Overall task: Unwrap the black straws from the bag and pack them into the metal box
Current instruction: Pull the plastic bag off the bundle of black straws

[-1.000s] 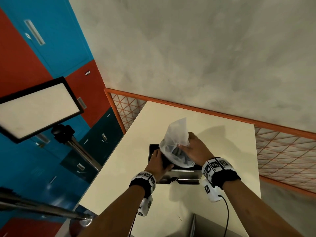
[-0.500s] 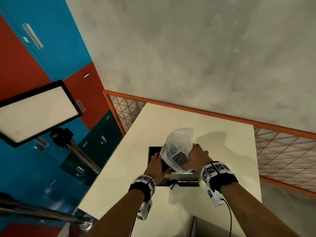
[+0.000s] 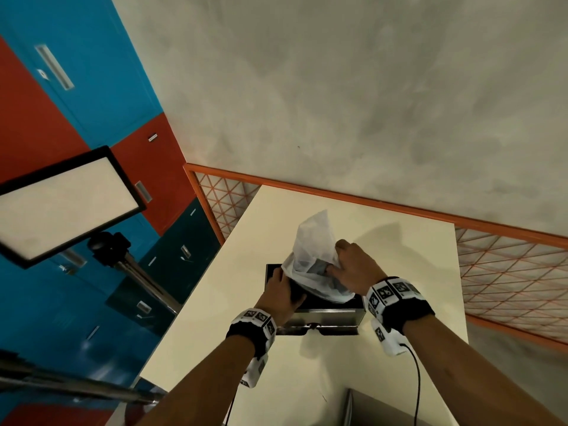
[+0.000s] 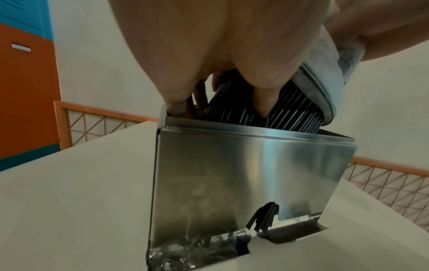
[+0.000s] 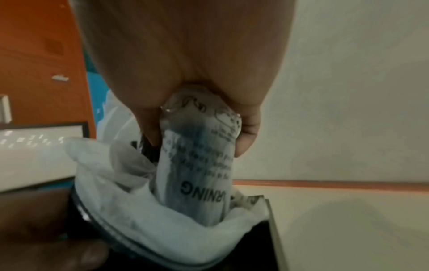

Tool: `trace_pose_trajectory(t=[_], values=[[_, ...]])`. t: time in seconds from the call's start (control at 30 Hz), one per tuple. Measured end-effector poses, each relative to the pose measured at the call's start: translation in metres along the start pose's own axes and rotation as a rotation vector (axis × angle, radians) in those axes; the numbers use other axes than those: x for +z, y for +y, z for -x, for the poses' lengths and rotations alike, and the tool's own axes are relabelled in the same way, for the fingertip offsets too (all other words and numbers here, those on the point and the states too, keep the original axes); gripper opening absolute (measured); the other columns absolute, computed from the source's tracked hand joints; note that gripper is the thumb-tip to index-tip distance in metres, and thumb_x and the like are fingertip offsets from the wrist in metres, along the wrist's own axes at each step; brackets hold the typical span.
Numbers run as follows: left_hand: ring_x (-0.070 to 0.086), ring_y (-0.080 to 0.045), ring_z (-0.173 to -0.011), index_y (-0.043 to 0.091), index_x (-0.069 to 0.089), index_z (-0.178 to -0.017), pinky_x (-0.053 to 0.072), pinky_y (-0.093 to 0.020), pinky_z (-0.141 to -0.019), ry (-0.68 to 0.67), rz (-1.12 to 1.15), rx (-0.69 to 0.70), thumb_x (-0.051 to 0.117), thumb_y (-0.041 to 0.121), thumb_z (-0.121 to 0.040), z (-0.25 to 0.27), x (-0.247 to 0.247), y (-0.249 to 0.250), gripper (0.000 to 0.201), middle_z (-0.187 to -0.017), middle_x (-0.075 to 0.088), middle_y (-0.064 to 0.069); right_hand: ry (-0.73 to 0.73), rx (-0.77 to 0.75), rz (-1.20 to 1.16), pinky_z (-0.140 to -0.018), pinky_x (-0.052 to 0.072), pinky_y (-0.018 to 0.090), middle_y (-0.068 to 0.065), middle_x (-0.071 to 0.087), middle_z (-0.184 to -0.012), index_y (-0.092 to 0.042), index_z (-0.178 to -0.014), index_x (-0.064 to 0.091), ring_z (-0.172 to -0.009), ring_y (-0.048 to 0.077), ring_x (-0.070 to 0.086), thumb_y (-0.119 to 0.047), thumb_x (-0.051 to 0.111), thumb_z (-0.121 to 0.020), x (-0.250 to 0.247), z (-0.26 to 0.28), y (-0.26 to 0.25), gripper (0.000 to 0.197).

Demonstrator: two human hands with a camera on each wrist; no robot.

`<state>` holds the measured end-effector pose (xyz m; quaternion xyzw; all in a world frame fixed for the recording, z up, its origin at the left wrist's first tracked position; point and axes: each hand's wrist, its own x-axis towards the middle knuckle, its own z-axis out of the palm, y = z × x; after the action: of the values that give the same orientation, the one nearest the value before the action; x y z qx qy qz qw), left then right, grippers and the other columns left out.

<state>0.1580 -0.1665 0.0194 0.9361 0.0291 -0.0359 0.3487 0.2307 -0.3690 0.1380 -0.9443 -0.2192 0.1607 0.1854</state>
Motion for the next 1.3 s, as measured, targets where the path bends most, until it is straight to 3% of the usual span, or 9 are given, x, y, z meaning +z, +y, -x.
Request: trace_pose_trajectory(t=[0.3,0.47,0.57,0.63,0.73,0.9,1.07,1.23,1.3], values=[[0.048,-0.031,-0.127,0.012,0.036,-0.146,0.046,-0.046,-0.106,-0.016,-0.012,-0.052,0.077,0.044,-0.081,0.002,-0.001,-0.003,0.083,-0.143,0.042,-0.009,0.057,0.006,-0.159,-0.084,0.048,0.044,0.006,0.06,-0.106,-0.015,-0.106,0.06,-0.096,0.029,0.059,-0.05,0.038,-0.098,-0.001,0.003,0.005,0.041],[0.042,-0.027,-0.135,0.018,0.021,-0.158,0.041,-0.046,-0.112,-0.044,0.002,-0.041,0.076,0.038,-0.084,0.004,-0.004,0.003,0.095,-0.153,0.034,-0.007,0.187,0.041,-0.362,-0.072,0.035,0.028,0.005,0.058,-0.091,-0.008,-0.093,0.055,-0.083,0.023,0.054,-0.026,0.046,-0.102,-0.01,0.011,0.006,0.023],[0.043,-0.03,-0.136,0.018,0.02,-0.158,0.04,-0.044,-0.113,-0.056,-0.021,-0.034,0.072,0.031,-0.089,0.006,-0.002,0.003,0.087,-0.154,0.034,-0.008,0.111,0.034,-0.331,-0.07,0.03,0.027,0.008,0.056,-0.087,-0.004,-0.089,0.054,-0.086,0.029,0.055,-0.025,0.046,-0.102,-0.002,0.013,0.012,0.026],[0.044,-0.033,-0.136,0.02,0.018,-0.159,0.04,-0.046,-0.113,-0.081,-0.041,-0.02,0.066,0.022,-0.094,0.007,-0.001,0.004,0.081,-0.155,0.032,-0.008,0.128,0.057,-0.356,-0.072,0.036,0.031,0.01,0.059,-0.088,-0.004,-0.089,0.054,-0.087,0.029,0.057,-0.027,0.047,-0.102,0.002,0.012,0.019,0.027],[0.046,-0.036,-0.134,0.021,0.014,-0.16,0.041,-0.048,-0.112,-0.1,-0.044,-0.024,0.058,0.016,-0.098,0.008,-0.001,0.006,0.076,-0.156,0.029,-0.01,0.281,0.123,-0.541,-0.077,0.05,0.038,0.013,0.066,-0.085,-0.006,-0.087,0.057,-0.08,0.029,0.064,-0.036,0.049,-0.1,-0.002,0.012,0.027,0.033],[0.046,-0.033,-0.135,0.023,0.011,-0.161,0.04,-0.042,-0.112,-0.101,-0.019,-0.035,0.06,0.026,-0.098,0.009,-0.003,0.015,0.08,-0.156,0.028,-0.009,0.1,0.082,-0.49,-0.074,0.043,0.034,0.01,0.064,-0.102,-0.011,-0.104,0.059,-0.089,0.027,0.061,-0.029,0.046,-0.102,-0.001,0.017,0.021,0.023],[0.04,-0.028,-0.14,0.023,0.011,-0.161,0.038,-0.039,-0.114,-0.114,0.009,-0.042,0.07,0.034,-0.091,0.011,-0.009,0.019,0.092,-0.158,0.027,-0.005,0.309,0.167,-0.806,-0.07,0.047,0.033,0.001,0.065,-0.079,-0.017,-0.098,0.065,-0.072,0.02,0.061,-0.042,0.047,-0.101,-0.018,0.018,0.019,0.031],[0.037,-0.028,-0.143,0.02,0.008,-0.161,0.037,-0.042,-0.115,-0.147,0.004,-0.069,0.076,0.038,-0.085,0.011,-0.009,0.021,0.103,-0.16,0.026,-0.005,0.069,0.171,-0.671,-0.056,0.037,0.025,-0.001,0.062,-0.072,-0.02,-0.096,0.066,-0.052,0.011,0.048,-0.047,0.049,-0.099,-0.004,0.017,0.021,0.033],[0.036,-0.027,-0.143,0.02,0.008,-0.161,0.037,-0.042,-0.116,-0.142,0.016,-0.071,0.077,0.04,-0.084,0.012,-0.008,0.021,0.106,-0.16,0.026,-0.004,0.077,0.186,-0.703,-0.048,0.034,0.022,-0.002,0.059,-0.065,-0.021,-0.093,0.065,-0.047,0.013,0.046,-0.045,0.048,-0.099,-0.007,0.018,0.019,0.029]])
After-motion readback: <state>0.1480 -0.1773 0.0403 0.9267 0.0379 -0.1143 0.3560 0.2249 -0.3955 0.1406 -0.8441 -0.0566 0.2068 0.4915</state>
